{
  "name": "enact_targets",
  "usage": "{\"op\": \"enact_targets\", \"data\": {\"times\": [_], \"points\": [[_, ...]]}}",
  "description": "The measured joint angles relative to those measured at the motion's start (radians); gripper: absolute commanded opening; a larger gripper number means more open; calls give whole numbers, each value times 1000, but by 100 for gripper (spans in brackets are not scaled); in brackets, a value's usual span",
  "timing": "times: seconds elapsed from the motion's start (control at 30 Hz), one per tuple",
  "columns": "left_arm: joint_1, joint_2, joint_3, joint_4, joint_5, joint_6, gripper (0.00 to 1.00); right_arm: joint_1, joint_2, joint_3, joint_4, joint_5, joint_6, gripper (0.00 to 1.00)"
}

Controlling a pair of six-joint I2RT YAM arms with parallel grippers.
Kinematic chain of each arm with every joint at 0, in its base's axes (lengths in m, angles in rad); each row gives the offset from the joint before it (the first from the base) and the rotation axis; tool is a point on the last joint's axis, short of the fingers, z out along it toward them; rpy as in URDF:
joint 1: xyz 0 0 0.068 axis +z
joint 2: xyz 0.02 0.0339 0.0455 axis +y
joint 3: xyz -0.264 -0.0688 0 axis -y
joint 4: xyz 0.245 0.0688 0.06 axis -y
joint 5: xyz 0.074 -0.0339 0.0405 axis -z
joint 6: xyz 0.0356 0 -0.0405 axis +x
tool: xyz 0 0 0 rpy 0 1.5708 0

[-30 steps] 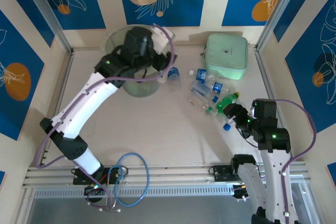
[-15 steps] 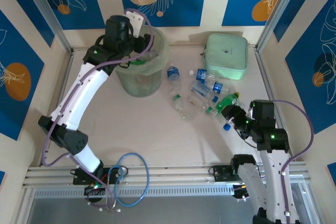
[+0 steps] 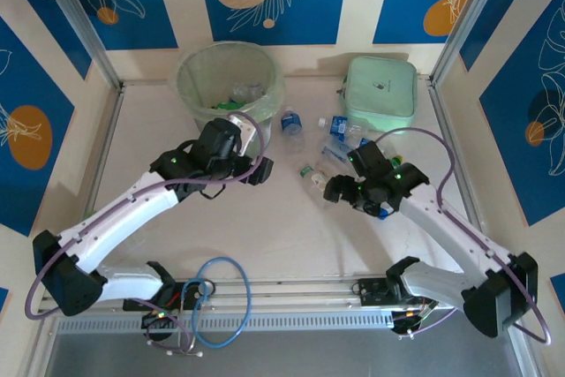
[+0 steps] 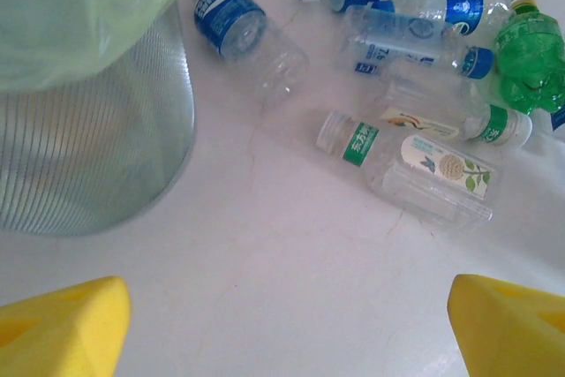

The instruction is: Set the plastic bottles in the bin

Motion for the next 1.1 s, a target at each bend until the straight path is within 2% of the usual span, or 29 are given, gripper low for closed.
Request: {"op": "enact_targets", "data": {"times": [0.37, 0.9, 1.1], "points": [[0, -20, -2, -74, -35, -110, 95, 67, 362, 144, 76, 95, -135, 87], [0, -40, -19, -109, -26, -174, 95, 67, 640, 259, 127, 127, -223, 80], [12, -35, -31, -107, -18, -184, 95, 67, 695, 277, 126, 123, -238, 70]]}}
